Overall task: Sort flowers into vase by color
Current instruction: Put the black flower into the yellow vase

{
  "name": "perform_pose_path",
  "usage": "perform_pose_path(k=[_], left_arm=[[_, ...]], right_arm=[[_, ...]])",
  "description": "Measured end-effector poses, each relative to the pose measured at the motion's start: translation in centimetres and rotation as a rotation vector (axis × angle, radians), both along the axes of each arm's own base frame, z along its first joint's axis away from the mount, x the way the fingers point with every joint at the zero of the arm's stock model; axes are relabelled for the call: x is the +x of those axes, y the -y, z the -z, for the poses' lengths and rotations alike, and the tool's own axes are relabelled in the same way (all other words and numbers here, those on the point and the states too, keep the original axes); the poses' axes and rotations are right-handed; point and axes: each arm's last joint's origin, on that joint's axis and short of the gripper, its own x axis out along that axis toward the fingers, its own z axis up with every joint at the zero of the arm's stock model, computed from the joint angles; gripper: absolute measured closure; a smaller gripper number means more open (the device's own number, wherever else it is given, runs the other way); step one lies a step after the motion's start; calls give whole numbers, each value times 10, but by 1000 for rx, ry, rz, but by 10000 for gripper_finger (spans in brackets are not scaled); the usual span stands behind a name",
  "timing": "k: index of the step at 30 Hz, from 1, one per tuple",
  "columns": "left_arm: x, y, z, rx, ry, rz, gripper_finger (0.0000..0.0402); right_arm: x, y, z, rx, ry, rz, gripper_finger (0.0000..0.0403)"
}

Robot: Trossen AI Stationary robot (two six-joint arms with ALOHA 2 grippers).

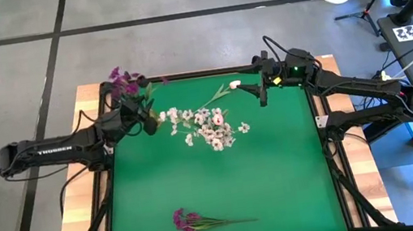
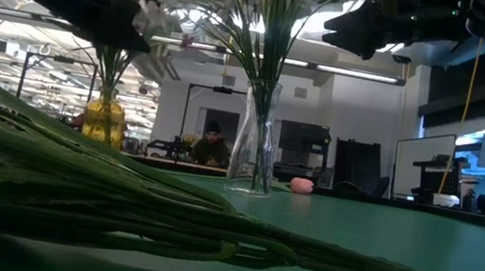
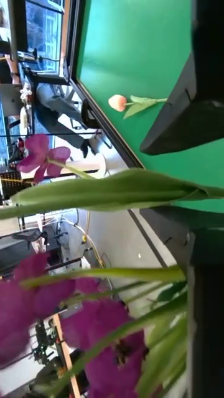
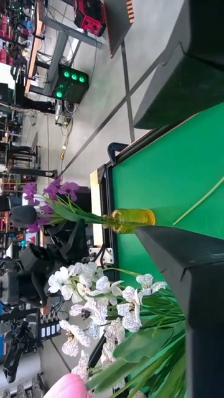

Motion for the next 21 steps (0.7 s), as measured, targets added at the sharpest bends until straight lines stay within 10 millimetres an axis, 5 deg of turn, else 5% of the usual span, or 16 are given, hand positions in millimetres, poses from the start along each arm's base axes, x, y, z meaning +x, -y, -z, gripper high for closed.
perform_pose_path(k=[21], left_arm=[[-4, 9, -3, -91, 95, 132, 185]], right_arm=[[0, 0, -1, -5, 9, 0, 139]])
